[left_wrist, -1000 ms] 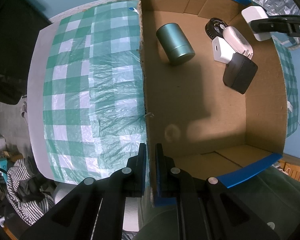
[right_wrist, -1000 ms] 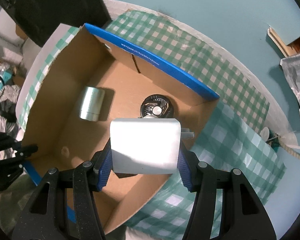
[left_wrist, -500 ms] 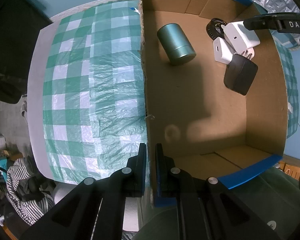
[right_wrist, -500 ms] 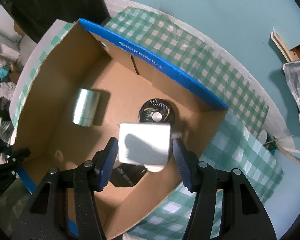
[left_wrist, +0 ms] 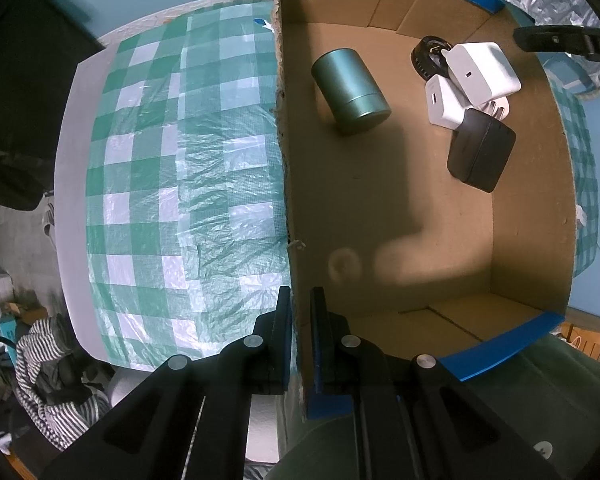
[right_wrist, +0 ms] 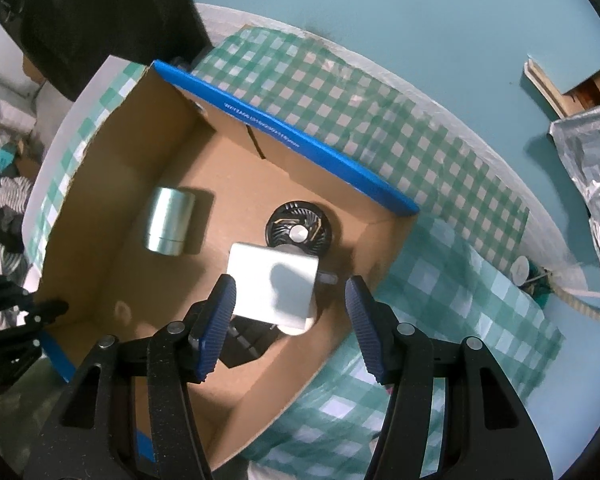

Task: Organize rigid objects
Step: 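Carry the white plug into the box and open the right gripper, then return the right tool to the cloth and grasp the pink-gold USB stick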

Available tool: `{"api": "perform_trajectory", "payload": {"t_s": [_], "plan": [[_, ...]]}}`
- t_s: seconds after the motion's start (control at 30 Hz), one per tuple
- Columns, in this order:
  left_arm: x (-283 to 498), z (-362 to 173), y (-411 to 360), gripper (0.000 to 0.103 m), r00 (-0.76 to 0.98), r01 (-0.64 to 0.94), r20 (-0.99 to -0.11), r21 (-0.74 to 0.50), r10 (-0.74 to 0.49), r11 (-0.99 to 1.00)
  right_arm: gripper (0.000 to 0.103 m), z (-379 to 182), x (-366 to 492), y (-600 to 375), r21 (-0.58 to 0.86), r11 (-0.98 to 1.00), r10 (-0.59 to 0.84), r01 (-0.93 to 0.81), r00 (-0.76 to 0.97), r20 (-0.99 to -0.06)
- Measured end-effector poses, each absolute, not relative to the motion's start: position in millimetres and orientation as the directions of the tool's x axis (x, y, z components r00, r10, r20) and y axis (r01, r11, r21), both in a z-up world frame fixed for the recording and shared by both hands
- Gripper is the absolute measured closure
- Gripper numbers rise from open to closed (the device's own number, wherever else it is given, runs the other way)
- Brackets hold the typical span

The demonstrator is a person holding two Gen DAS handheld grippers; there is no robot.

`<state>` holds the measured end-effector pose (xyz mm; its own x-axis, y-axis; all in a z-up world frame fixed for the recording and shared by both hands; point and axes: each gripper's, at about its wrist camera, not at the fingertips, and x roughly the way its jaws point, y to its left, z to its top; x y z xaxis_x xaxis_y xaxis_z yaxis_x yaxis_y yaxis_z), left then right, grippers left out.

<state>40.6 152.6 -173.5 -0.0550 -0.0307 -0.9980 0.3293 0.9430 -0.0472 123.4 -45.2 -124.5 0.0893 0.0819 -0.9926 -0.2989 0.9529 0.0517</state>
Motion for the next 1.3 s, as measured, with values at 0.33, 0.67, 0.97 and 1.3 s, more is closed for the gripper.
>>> {"api": "perform_trajectory", "payload": {"t_s": [0.33,0.67,0.97,1.3], "plan": [[41.4,-172.8,153.8,0.095,-0.053,0.331,-0.998,-0.047,-0.031,0.943,0.045,-108.6,112.2,-71.2,0.062,0.972,0.088,-0.225,0.105,-0.991],[41.2,-172.7,153.8,0.095,-0.053,0.331,-0.998,-0.046,-0.030,0.943,0.045,-113.2,94.9,-115.8,0.077,0.991,0.087,-0.105,0.088,-0.992],[41.0,-172.9,154.1,0.095,-0.054,0.334,-0.998,-0.044,-0.027,0.942,0.045,-138.3,76.6,-171.8,0.066,0.996,0.065,0.066,0.029,-0.997],[39.5,-173.3,155.8,0.095,-0.053,0.330,-0.998,-0.044,-0.028,0.943,0.038,-178.3,67.0,-230.2,0.129,0.940,0.145,0.316,-0.029,-0.989]]}}
